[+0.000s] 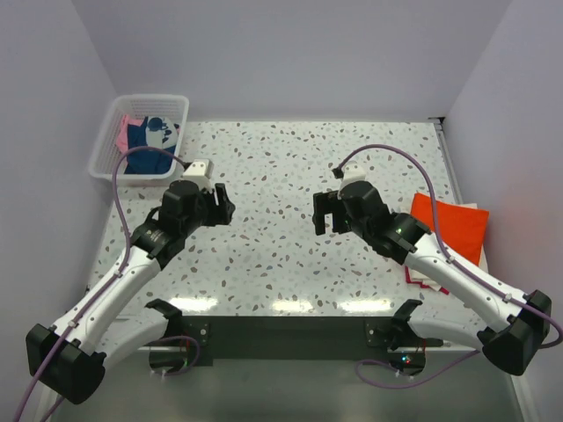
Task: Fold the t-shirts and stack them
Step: Grab the tshirt from the pile
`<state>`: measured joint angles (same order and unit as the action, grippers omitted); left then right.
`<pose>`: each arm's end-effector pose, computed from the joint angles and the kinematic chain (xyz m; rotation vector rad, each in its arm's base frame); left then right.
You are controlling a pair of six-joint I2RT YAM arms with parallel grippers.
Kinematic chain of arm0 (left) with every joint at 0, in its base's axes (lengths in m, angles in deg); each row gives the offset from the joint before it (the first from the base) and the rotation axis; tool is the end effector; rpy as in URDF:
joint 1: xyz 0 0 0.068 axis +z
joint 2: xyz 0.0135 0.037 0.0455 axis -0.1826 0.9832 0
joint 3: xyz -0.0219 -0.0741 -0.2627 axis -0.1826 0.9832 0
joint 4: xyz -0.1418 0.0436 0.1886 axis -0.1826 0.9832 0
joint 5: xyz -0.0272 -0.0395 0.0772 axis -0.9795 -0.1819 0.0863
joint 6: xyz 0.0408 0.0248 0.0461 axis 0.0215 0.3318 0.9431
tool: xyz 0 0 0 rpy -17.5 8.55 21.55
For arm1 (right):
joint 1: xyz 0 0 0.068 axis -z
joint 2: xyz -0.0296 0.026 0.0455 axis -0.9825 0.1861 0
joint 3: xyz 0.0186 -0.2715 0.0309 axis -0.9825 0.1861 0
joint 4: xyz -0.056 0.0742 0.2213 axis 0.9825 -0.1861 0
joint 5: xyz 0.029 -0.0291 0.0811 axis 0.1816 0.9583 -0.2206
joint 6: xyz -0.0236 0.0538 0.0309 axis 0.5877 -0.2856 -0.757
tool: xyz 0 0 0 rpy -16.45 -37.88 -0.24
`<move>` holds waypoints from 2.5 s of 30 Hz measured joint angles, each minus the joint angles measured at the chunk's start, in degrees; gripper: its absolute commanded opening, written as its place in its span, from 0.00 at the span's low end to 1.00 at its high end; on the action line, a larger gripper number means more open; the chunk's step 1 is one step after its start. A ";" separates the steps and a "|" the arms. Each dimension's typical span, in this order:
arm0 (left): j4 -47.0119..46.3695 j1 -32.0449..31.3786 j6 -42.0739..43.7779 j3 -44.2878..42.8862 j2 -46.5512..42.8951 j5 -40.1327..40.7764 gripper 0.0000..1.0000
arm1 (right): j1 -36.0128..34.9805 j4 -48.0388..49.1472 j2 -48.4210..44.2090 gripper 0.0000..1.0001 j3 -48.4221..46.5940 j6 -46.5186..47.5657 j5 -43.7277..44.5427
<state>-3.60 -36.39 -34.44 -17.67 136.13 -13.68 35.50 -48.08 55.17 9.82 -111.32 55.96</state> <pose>0.1832 -0.0837 0.2901 -0.0003 2.1167 -0.4202 0.1714 0.1432 0.3115 -0.2570 2.1688 0.3298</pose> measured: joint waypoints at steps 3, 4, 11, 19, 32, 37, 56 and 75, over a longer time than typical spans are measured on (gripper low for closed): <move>-0.02 0.00 0.00 0.00 0.00 0.68 0.64 | 0.02 -0.04 -0.02 0.99 0.00 -0.02 -0.04; -0.04 0.00 -0.02 0.00 0.02 0.90 0.65 | 0.00 -0.17 -0.04 0.99 0.00 -0.02 -0.09; 0.83 0.00 -0.11 -3.28 5.05 3.45 0.69 | 0.00 -2.69 -1.79 0.99 0.00 -0.13 -2.64; 0.57 7.74 -0.17 -23.65 21.27 9.60 0.73 | 0.00 -2.89 -6.47 0.99 2.29 -0.33 -7.54; 2.80 32.85 -0.31 -51.01 55.23 18.60 0.74 | 0.02 -2.99 -8.26 0.99 3.28 -0.42 -11.91; 5.64 34.62 -0.48 -57.20 65.09 20.26 0.74 | 0.02 -2.99 -7.91 0.99 3.74 -0.44 -12.79; 6.40 37.35 -2.27 -61.70 75.28 14.93 0.28 | 0.00 -2.60 -7.15 0.99 4.92 -0.44 -14.88; 5.55 37.48 -1.68 -65.92 64.94 9.55 0.00 | 0.00 -2.58 -7.08 0.99 4.92 -0.42 -14.91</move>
<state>1.95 1.10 -36.12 -83.59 201.07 -4.13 35.50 -50.66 48.09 14.74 -111.73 41.05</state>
